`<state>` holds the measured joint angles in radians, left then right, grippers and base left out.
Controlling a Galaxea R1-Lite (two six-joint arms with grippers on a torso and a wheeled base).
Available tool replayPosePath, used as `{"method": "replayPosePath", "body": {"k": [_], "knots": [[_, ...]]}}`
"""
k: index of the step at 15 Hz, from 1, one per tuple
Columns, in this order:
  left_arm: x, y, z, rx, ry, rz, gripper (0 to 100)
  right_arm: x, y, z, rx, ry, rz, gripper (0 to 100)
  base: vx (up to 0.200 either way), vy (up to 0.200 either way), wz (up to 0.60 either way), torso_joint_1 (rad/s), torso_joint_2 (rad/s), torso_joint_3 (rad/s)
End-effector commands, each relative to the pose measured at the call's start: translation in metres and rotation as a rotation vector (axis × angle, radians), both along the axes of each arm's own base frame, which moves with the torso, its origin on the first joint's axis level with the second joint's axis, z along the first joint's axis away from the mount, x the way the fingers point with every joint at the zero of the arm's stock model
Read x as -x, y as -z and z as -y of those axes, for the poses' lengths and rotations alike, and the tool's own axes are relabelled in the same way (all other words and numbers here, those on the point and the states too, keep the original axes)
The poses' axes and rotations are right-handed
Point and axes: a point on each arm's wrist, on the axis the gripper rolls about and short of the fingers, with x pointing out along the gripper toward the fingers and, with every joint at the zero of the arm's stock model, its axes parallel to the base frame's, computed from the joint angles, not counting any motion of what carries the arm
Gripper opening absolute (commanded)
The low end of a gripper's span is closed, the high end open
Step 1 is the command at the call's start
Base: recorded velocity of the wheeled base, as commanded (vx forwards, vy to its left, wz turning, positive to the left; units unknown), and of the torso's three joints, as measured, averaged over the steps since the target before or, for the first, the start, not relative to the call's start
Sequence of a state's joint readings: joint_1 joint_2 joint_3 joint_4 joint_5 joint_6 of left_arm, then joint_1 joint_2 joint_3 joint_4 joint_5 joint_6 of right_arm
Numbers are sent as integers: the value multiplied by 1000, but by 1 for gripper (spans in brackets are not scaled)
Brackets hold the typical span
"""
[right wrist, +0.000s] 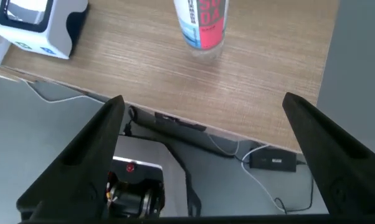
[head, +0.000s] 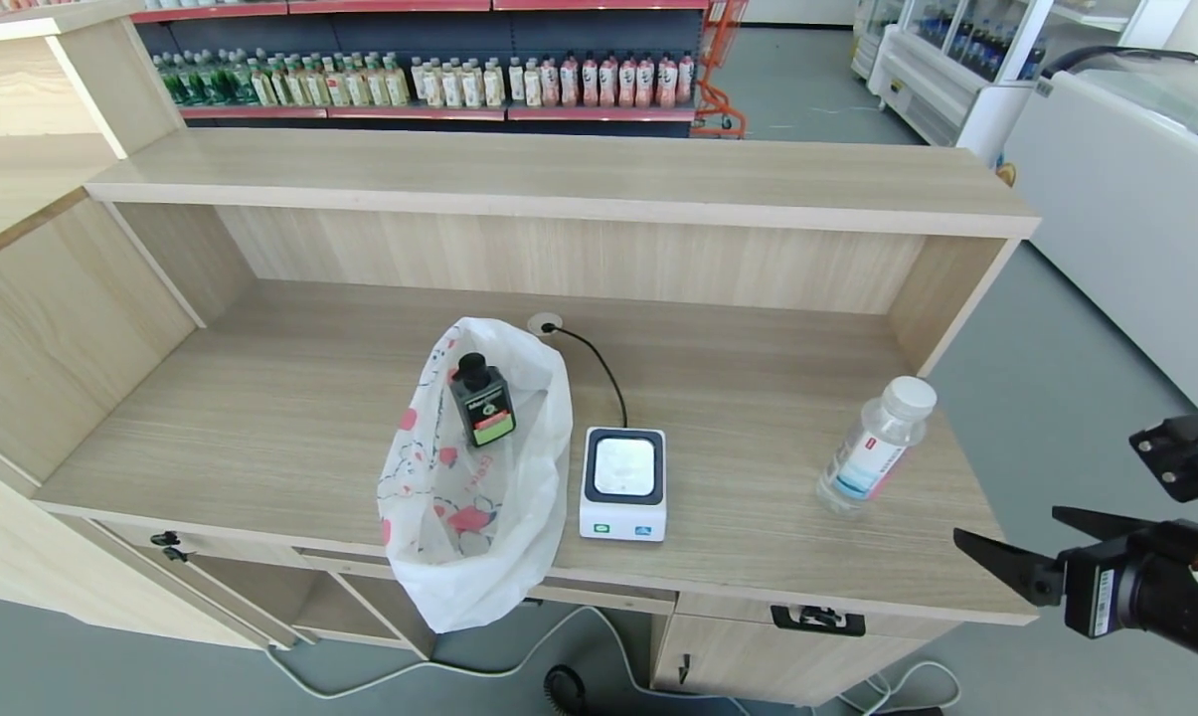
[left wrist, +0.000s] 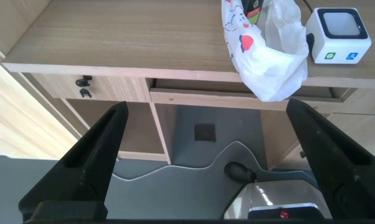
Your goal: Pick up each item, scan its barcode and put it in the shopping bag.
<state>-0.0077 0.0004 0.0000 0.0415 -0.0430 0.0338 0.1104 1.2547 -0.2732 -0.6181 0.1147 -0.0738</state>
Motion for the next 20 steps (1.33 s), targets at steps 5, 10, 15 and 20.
{"method": "replayPosePath", "body": {"k": [5, 10, 15, 20], "knots": [[0, 0, 0, 0, 0, 0, 100, -18, 26, 0, 76, 70, 36, 100, 0, 0, 0, 0, 0, 0], [0, 0, 0, 0, 0, 0, 100, -40, 36, -3, 74, 72, 64, 100, 0, 0, 0, 0, 0, 0], [0, 0, 0, 0, 0, 0, 100, -68, 49, -12, 59, 48, 125, 100, 0, 0, 0, 0, 0, 0], [0, 0, 0, 0, 0, 0, 100, -94, 56, -17, 56, 43, 124, 100, 0, 0, 0, 0, 0, 0]]}}
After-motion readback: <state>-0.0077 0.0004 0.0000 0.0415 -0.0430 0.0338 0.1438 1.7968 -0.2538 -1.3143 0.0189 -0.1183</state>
